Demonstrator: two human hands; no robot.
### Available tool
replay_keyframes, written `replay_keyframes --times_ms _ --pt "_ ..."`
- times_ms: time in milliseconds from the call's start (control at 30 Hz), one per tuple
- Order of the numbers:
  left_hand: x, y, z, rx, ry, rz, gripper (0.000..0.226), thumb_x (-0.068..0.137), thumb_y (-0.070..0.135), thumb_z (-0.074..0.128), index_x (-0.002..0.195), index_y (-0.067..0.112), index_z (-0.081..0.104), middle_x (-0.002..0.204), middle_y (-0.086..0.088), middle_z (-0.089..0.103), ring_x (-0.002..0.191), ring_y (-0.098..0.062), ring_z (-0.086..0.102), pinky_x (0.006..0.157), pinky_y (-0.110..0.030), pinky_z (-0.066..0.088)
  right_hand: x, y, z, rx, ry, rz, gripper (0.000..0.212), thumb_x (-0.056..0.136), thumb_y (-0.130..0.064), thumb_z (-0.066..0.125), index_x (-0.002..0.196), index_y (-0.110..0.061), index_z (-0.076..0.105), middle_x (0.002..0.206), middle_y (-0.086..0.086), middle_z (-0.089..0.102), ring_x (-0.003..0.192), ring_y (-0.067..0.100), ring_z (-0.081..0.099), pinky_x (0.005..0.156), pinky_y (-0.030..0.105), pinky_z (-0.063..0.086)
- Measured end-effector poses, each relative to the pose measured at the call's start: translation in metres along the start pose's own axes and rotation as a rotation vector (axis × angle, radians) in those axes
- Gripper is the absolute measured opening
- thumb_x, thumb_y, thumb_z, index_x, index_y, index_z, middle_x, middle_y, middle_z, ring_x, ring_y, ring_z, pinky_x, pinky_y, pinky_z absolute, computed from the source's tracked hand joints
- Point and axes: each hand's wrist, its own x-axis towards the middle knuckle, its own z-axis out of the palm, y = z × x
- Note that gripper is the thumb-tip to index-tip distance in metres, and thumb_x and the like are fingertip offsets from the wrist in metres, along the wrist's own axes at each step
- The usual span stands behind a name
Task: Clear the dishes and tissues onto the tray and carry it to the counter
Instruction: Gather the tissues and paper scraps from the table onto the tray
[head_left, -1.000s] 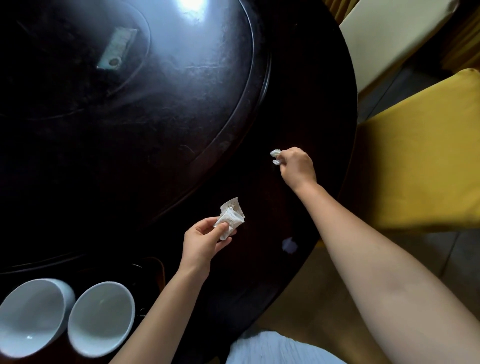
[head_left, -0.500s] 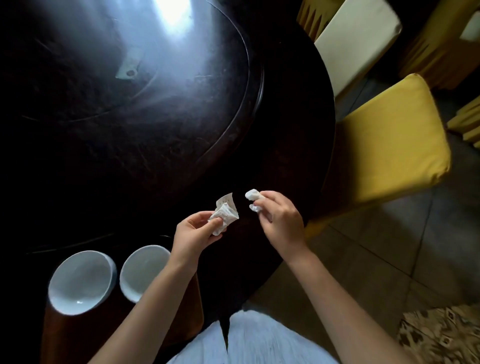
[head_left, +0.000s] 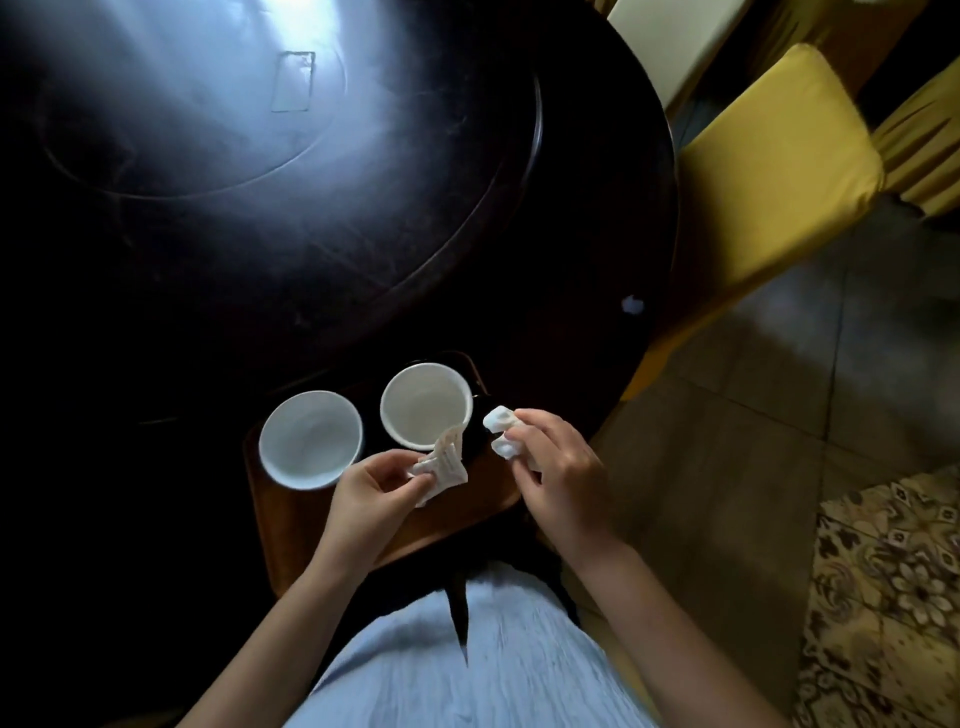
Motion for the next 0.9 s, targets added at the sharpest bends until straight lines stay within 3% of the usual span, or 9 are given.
replay_keyframes --times_ms 200,300,467,567,700,833,900 --pt "-0.015 -0.043 -0.028 0.290 0.109 0.159 0.015 0.073 0.002 0.071 0.081 0.016 0.071 0.079 0.002 0.072 0.076 -0.006 0.065 0.071 -0.020 0.049 -0.035 -0.010 0.029 0.026 -0.156 -0.017 0.026 0.072 0.002 0.072 0.094 -0.011 0.068 0.104 0.007 0.069 0.092 0.023 0.067 0.076 0.040 0.059" --pt "-0.011 -0.060 -0.032 0.488 0.134 0.355 0.019 0.071 -0.003 0.072 0.083 0.012 0.072 0.081 0.002 0.067 0.071 -0.009 0.062 0.064 -0.012 0.046 -0.035 -0.005 0.043 -0.012 -0.238 -0.050 0.025 0.074 0.000 0.069 0.095 -0.011 0.067 0.106 0.007 0.069 0.089 0.025 0.066 0.073 0.040 0.058" --pt "0.004 -0.081 -0.040 0.864 0.079 0.574 0.016 0.073 -0.004 0.066 0.086 0.005 0.071 0.088 -0.010 0.069 0.080 -0.030 0.066 0.062 -0.031 0.054 -0.033 0.003 0.059 -0.085 -0.343 -0.178 0.014 0.077 -0.003 0.066 0.090 -0.007 0.066 0.109 0.012 0.069 0.088 0.029 0.066 0.070 0.038 0.057" --pt "0.007 -0.089 -0.044 0.919 0.063 0.670 0.021 0.082 0.007 0.050 0.084 0.008 0.071 0.088 -0.007 0.070 0.082 -0.030 0.065 0.062 -0.034 0.056 -0.031 0.007 0.067 -0.115 -0.361 -0.205 0.007 0.081 -0.007 0.063 0.088 -0.006 0.066 0.108 0.011 0.069 0.084 0.029 0.066 0.067 0.038 0.055" --pt "0.006 -0.102 -0.047 0.942 0.024 0.749 0.025 0.087 0.010 0.046 0.087 0.006 0.071 0.089 -0.008 0.071 0.083 -0.030 0.065 0.068 -0.033 0.056 -0.034 0.013 0.070 -0.147 -0.335 -0.259 0.011 0.083 -0.008 0.060 0.089 -0.007 0.069 0.106 0.010 0.071 0.083 0.026 0.067 0.067 0.035 0.055" --pt "0.000 -0.118 -0.060 0.959 0.027 0.759 0.031 0.092 0.014 0.042 0.092 0.004 0.071 0.092 -0.009 0.070 0.086 -0.031 0.064 0.078 -0.032 0.054 -0.045 0.016 0.072 -0.155 -0.359 -0.247 0.020 0.081 -0.009 0.052 0.093 -0.012 0.068 0.114 0.008 0.068 0.092 0.026 0.065 0.081 0.037 0.052" --pt "-0.003 -0.125 -0.068 0.987 0.002 0.765 0.027 0.090 0.017 0.047 0.094 0.004 0.071 0.095 -0.010 0.070 0.088 -0.032 0.065 0.086 -0.034 0.050 -0.049 0.017 0.073 -0.160 -0.370 -0.225 0.021 0.076 -0.009 0.058 0.093 -0.016 0.068 0.112 0.005 0.068 0.095 0.025 0.064 0.088 0.040 0.050"
